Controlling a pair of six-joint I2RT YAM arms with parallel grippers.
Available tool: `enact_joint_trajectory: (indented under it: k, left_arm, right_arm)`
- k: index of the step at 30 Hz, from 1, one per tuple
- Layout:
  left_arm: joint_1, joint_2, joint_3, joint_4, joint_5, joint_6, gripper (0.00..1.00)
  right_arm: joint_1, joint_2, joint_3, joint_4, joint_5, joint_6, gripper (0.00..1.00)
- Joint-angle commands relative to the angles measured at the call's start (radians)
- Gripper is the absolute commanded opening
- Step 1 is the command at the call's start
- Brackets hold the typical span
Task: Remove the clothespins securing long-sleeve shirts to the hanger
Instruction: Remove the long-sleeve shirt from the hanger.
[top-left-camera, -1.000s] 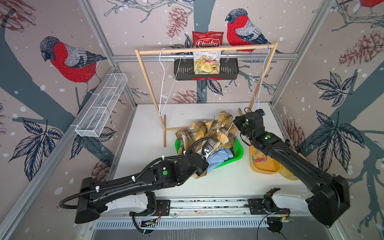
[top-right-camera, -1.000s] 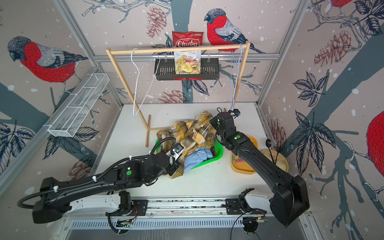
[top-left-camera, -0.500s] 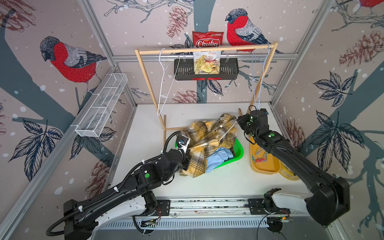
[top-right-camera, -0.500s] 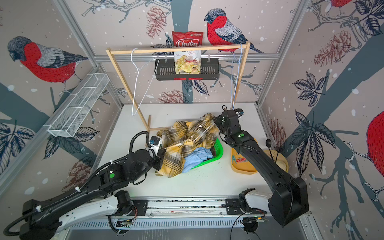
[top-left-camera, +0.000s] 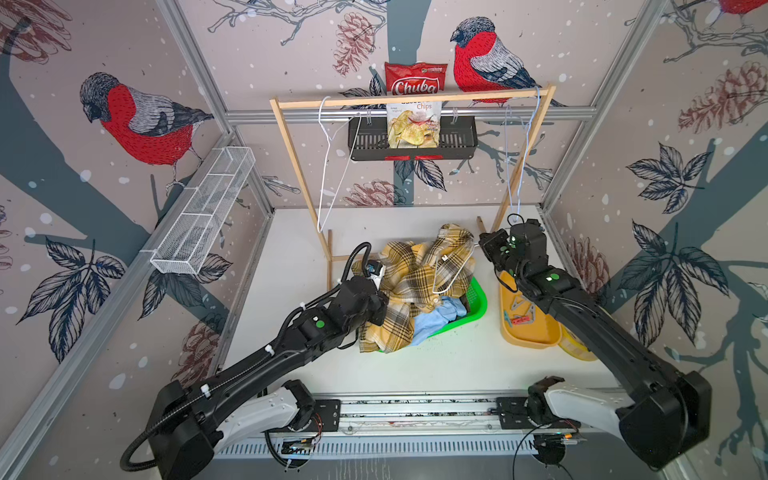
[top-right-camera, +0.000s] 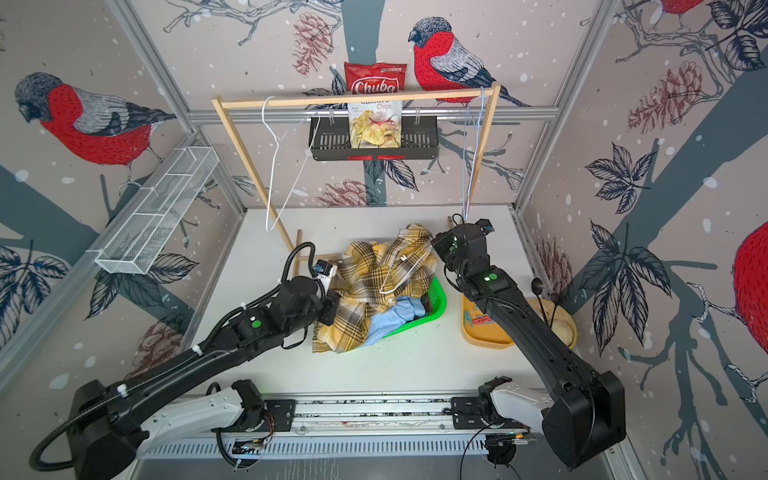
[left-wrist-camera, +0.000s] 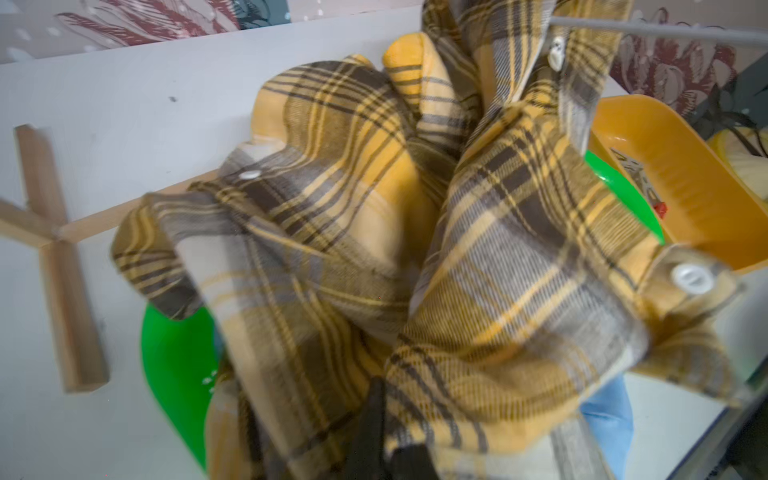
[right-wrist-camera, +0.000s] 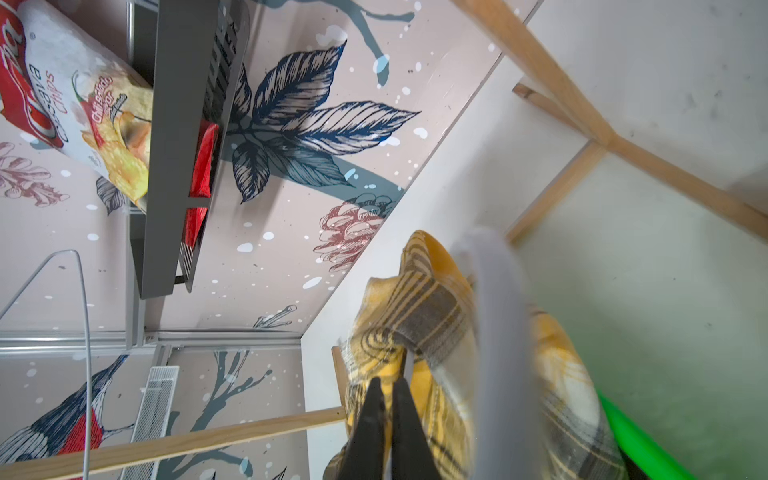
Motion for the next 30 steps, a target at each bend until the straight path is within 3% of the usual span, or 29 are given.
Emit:
enact_joint_trajectory:
  k: [1,5,10,16,19,25,30]
  left_arm:
    - [0.002,0.083,0.058,0.104,0.055,0.000,0.00]
    - [0.003,0.208,0.119,0.087,-0.015,-0.064,0.00]
    - [0.003,0.290,0.103,0.085,0.009,-0.127,0.00]
    - [0.003,0.330,0.152,0.053,0.025,-0.098,0.51]
    - [0.003,0.254,0.176,0.055,0.010,-0.035,0.65]
    - [-0.022,0.073,0.255,-0.055,0.035,0.198,0.79]
    - [-0.166,-0.077,0.275,-0.131,-0.003,0.433,0.82]
  right_arm:
    - [0.012,-0.007,-0.013,0.045,-0.033,0.023,0.00]
    - [0.022,-0.014,-0.023,0.035,-0.036,0.030,0.00]
    - [0.018,-0.024,-0.039,0.033,-0.046,0.031,0.00]
    - [0.017,-0.020,-0.032,0.044,-0.080,0.032,0.00]
    - [0.016,-0.019,-0.024,0.033,-0.078,0.027,0.00]
    - [0.005,-0.024,-0.027,0.017,-0.084,0.024,0.00]
    - [0.001,-0.020,-0.033,0.019,-0.091,0.025,0.00]
